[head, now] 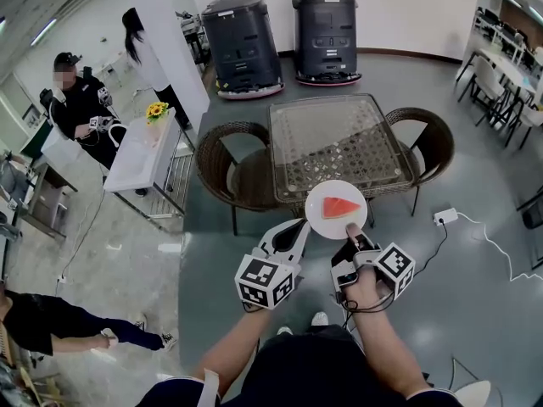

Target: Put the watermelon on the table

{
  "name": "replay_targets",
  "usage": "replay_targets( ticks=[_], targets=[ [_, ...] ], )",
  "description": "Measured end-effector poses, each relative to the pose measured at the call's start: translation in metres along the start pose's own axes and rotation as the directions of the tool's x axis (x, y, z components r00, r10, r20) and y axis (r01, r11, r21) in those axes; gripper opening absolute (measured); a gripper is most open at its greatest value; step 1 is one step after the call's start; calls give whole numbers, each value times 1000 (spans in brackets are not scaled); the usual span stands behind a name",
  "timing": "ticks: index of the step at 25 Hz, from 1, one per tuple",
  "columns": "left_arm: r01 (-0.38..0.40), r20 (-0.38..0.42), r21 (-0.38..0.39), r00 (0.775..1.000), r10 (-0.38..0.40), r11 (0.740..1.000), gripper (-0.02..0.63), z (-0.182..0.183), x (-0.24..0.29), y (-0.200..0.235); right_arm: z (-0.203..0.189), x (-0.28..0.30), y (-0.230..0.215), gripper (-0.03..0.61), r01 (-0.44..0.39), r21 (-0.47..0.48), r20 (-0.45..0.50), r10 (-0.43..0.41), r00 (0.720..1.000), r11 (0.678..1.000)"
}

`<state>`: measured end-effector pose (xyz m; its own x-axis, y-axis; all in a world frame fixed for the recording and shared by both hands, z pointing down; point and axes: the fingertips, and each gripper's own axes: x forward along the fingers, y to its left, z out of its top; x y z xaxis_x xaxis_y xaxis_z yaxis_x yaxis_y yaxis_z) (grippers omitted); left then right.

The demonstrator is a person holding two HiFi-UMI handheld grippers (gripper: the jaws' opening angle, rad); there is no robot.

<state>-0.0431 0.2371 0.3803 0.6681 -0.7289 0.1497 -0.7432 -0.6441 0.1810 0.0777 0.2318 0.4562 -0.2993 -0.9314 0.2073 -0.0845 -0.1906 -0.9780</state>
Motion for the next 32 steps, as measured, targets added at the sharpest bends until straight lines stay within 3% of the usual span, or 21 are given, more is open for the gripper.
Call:
replay_targets(
  ticks=[7,16,32],
  targets=[
    [-57,-15,-11,998,57,998,5,38,54,25,48,58,33,11,10,-2,-35,-10,999,1000],
    [-85,-9,-16,996,85,996,5,1,44,16,48,52,3,11,-4,-8,-60,4,998,1000],
    [-65,-26,-44,998,63,997,5,-11,111,71,74,132,0,11,-5,-19,-58,4,998,1000]
  ],
)
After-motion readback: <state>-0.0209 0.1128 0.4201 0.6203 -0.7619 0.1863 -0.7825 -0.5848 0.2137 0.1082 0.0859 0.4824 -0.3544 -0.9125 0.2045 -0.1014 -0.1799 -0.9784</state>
